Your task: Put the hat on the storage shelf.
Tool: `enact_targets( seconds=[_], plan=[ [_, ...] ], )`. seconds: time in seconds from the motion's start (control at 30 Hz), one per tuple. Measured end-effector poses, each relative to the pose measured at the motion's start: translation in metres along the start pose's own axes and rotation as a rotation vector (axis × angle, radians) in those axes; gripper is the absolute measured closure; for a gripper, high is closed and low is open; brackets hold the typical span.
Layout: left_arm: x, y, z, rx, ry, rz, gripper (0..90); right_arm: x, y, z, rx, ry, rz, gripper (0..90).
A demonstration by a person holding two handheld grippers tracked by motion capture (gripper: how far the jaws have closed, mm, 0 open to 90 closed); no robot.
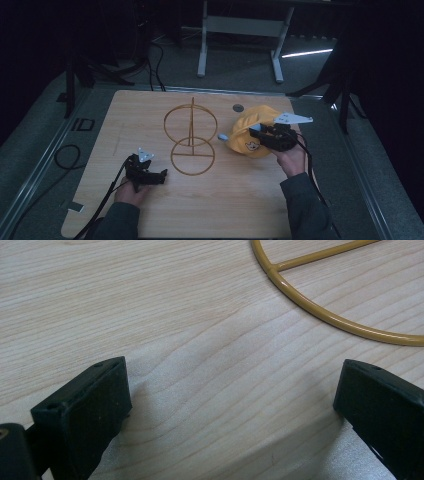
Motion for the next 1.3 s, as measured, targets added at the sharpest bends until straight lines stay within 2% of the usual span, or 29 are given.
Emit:
enact_targets(
  seconds=[0.07, 0.1, 0.13, 0.17, 0.2, 0.3, 0.33, 0.43, 0.57, 0.6, 0.63, 0.67, 0.73, 0.77, 0.8, 0.93, 1.07, 1.3],
  plan=[
    [0.000, 0.000, 0.000, 0.000, 0.000, 0.000, 1.9, -0.005, 0.011, -0.012, 0.054, 0.037, 0.005, 60.1],
    [0.000, 0.000, 0.000, 0.000, 0.000, -0.001, 1.9, -0.005, 0.011, -0.012, 0.054, 0.037, 0.005, 60.1],
    [0.000, 0.000, 0.000, 0.000, 0.000, 0.000, 1.9, -0.009, 0.017, -0.019, 0.085, 0.047, 0.012, 57.7],
    [0.000, 0.000, 0.000, 0.000, 0.000, 0.000, 1.9, -0.009, 0.017, -0.019, 0.085, 0.047, 0.012, 57.7],
    [0.000, 0.000, 0.000, 0.000, 0.000, 0.000, 1.9, -0.013, 0.024, -0.024, 0.105, 0.061, 0.020, 56.0],
    [0.000, 0.000, 0.000, 0.000, -0.001, 0.000, 1.9, -0.017, 0.029, -0.027, 0.113, 0.067, 0.030, 53.1],
    [0.000, 0.000, 0.000, 0.000, 0.000, -0.002, 1.9, -0.020, 0.033, -0.028, 0.108, 0.086, 0.048, 50.8],
    [0.000, 0.000, 0.000, 0.000, 0.000, -0.002, 1.9, -0.022, 0.037, -0.029, 0.101, 0.094, 0.063, 50.2],
    [0.000, 0.000, 0.000, -0.001, 0.000, -0.002, 1.8, -0.021, 0.042, -0.025, 0.076, 0.076, 0.084, 50.9],
    [0.000, 0.000, 0.000, -0.001, 0.000, -0.002, 1.9, -0.020, 0.042, -0.020, 0.063, 0.045, 0.085, 51.7],
    [0.000, 0.000, 0.000, -0.001, 0.000, -0.002, 1.9, -0.020, 0.042, -0.020, 0.063, 0.045, 0.085, 51.7],
    [0.000, 0.000, 0.000, -0.001, 0.000, -0.002, 1.9, -0.019, 0.042, -0.016, 0.057, 0.026, 0.084, 51.7],
    [0.000, 0.000, 0.000, -0.001, 0.000, -0.002, 1.9, -0.018, 0.039, -0.007, 0.005, 0.011, 0.091, 51.4],
    [0.000, 0.000, 0.000, -0.001, 0.000, -0.002, 1.9, -0.018, 0.039, -0.007, 0.005, 0.011, 0.091, 51.4],
    [0.000, 0.000, 0.000, -0.001, 0.000, -0.001, 1.9, -0.018, 0.035, -0.004, -0.024, 0.020, 0.095, 51.2],
    [0.000, 0.000, 0.000, 0.001, 0.001, 0.002, 1.9, -0.018, 0.028, -0.005, -0.054, 0.038, 0.110, 51.9],
    [0.000, 0.000, 0.000, 0.000, 0.000, -0.001, 1.9, -0.013, 0.022, -0.012, -0.117, 0.085, 0.173, 55.3],
    [0.000, 0.000, 0.000, 0.000, 0.000, -0.001, 1.9, -0.008, 0.020, -0.019, -0.154, 0.105, 0.224, 57.3]
  ],
)
Point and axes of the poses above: each handheld gripper's, and its own axes: x roughly forward along the jaws, y roughly out of its underside, z roughly to its left, the point moved 6 cm from there along x, roughly forward along the jaws, and after that the axes turned 6 degrees about -x, right-handed, at the moved point
